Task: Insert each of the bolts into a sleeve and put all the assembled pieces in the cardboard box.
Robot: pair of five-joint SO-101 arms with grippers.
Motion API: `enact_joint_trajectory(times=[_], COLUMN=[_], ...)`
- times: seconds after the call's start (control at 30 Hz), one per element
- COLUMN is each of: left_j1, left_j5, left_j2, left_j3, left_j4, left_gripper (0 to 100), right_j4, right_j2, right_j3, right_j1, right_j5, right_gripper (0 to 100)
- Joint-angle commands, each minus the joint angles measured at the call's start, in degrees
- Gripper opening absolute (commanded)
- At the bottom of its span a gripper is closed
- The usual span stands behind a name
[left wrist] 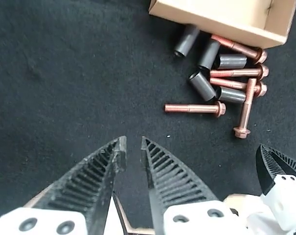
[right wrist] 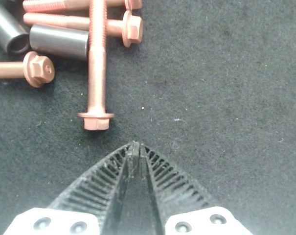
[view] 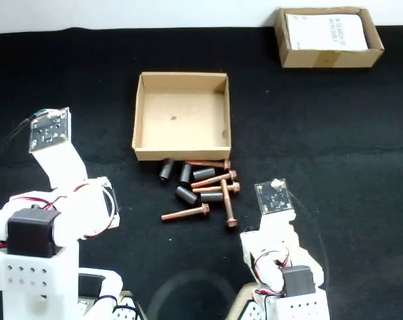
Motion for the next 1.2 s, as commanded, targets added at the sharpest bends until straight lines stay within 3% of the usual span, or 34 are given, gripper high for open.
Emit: enact_joint_trajectory(times=[0.0,0.23,0.47,0.7,0.87,1.03,1.17], left_j1=[0.0,0.1,0.1,0.0,0.0,0.0,0.0], left_j5=[0.2,-4.0,-4.6,-4.6,-4.6,-4.5,-4.5], left_j2=[0.0,0.4,0.4,0.1,0.5,0.7,3.6], left_j3=[0.5,1.5,3.7,5.8,5.9,6.0,6.0], left_j4=[0.3,0.1,-0.4,-5.2,-12.1,-14.1,-13.8], left_gripper=[8,8,8,8,8,21,29], right_j4=[-0.7,-3.9,-9.7,-10.7,-5.3,-1.5,2.2], right_j2=[-0.4,-0.4,-0.4,0.3,0.3,4.7,18.1], right_j3=[7.7,6.5,-15.1,-17.2,-13.4,-17.9,-30.6], right_j1=[0.7,-5.8,-4.6,0.3,0.4,0.7,0.7], right_j5=[0.5,0.3,0.4,0.4,0.4,0.3,0.2], right_gripper=[0.8,0.8,2.1,24.7,25.4,25.5,25.5])
